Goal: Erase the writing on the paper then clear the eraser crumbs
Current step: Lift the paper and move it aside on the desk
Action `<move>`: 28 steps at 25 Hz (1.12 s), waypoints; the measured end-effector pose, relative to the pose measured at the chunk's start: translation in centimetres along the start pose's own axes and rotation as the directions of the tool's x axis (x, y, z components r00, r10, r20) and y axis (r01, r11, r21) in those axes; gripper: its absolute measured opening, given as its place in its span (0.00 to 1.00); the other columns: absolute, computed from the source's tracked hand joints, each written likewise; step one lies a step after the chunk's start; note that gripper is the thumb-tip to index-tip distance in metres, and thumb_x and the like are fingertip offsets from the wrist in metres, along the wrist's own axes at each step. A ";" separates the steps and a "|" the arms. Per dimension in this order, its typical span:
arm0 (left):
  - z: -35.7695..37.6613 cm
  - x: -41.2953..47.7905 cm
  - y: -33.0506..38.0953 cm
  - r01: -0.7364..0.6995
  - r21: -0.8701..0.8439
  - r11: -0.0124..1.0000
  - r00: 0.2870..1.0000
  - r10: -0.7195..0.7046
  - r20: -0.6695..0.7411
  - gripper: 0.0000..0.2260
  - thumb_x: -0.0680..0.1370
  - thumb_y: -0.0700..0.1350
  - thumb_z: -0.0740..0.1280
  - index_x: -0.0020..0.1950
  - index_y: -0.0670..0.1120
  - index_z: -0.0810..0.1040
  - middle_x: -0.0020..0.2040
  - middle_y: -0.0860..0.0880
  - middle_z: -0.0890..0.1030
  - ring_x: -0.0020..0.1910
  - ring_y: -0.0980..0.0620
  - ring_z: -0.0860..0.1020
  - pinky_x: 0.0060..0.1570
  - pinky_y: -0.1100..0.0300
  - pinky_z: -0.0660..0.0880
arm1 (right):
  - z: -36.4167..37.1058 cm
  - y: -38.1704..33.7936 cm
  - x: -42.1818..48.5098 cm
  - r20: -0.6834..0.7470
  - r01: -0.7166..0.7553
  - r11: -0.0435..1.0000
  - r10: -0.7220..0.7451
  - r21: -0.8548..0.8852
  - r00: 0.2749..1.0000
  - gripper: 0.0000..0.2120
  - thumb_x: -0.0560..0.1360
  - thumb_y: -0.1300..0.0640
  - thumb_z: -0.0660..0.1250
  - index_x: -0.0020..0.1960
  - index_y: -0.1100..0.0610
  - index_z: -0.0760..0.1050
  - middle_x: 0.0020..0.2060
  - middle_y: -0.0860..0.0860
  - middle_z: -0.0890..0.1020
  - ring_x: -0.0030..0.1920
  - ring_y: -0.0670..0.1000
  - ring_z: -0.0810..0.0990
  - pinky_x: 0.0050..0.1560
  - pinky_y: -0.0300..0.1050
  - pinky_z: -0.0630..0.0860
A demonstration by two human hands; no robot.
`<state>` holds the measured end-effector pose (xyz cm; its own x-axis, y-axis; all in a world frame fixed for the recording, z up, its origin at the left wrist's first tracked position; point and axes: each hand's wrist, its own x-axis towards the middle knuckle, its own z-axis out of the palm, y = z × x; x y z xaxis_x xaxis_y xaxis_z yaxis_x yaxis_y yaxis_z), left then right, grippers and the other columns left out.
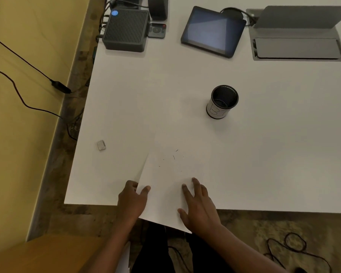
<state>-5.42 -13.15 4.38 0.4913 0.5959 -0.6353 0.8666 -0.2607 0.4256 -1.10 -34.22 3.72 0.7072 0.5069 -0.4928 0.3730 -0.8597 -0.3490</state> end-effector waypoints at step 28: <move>-7.5 -2.6 10.3 -0.643 0.497 0.584 0.755 0.592 0.282 0.06 0.83 0.40 0.66 0.59 0.45 0.79 0.47 0.45 0.87 0.42 0.42 0.84 0.45 0.48 0.81 | 1.4 -3.8 2.0 -0.435 0.173 0.923 -0.007 0.344 0.901 0.40 0.77 0.51 0.62 0.80 0.64 0.45 0.80 0.60 0.44 0.80 0.59 0.41 0.77 0.63 0.47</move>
<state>1.55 -11.66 15.25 0.9085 0.0815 -0.4100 0.2337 -0.9122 0.3365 -1.94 -29.84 2.93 0.8955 0.4348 -0.0951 0.2597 -0.6839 -0.6818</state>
